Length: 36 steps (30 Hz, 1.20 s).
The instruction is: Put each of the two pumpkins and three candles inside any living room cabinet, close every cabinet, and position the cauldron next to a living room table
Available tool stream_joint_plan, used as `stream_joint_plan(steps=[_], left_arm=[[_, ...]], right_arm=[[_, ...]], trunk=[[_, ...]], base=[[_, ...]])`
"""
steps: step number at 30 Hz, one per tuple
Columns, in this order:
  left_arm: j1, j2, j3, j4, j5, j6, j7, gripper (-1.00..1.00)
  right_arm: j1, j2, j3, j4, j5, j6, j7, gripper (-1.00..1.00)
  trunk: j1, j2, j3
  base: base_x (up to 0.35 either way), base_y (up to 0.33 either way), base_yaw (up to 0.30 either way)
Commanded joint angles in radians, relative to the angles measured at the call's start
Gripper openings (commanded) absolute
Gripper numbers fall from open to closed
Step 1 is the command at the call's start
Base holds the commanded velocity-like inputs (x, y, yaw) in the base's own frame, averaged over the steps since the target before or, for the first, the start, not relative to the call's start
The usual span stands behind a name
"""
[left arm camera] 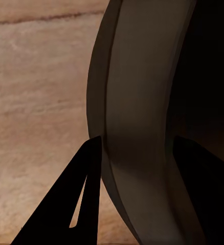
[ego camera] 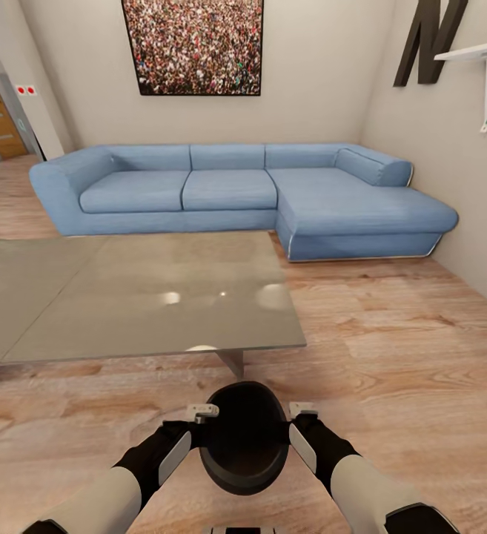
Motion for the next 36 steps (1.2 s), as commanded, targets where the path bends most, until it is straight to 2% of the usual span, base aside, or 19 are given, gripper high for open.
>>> stream_joint_plan(steps=[1, 7, 16, 24, 36], left_arm=[[-0.001, 0.001, 0.009, 0.001, -0.010, 0.006, 0.021, -1.00], [-0.001, 0.001, 0.009, 0.001, -0.010, 0.006, 0.021, -1.00], [-0.001, 0.001, 0.009, 0.001, -0.010, 0.006, 0.021, -1.00], [-0.001, 0.001, 0.009, 0.003, -0.010, 0.006, 0.021, -1.00], [-0.001, 0.001, 0.009, 0.001, -0.010, 0.006, 0.021, -1.00]], right_arm=[[0.000, 0.008, 0.015, -0.054, -0.024, -0.018, -0.005, -1.00], [0.000, 0.008, 0.015, -0.054, -0.024, -0.018, -0.005, -1.00], [0.000, 0.008, 0.015, -0.054, -0.024, -0.018, -0.005, -1.00], [0.000, 0.009, 0.015, -0.054, -0.024, -0.018, -0.005, -1.00], [0.000, 0.009, 0.015, -0.054, -0.024, -0.018, -0.005, -1.00]], trunk=[[0.000, -0.001, -0.005], [0.003, -0.002, -0.028], [0.003, -0.002, -0.028], [0.003, -0.002, -0.028], [0.003, -0.002, -0.028]], base=[[0.000, 0.000, 0.000], [0.000, 0.000, 0.000], [0.003, 0.000, 0.000], [0.205, 0.024, 0.000], [0.100, 0.023, 0.000]])
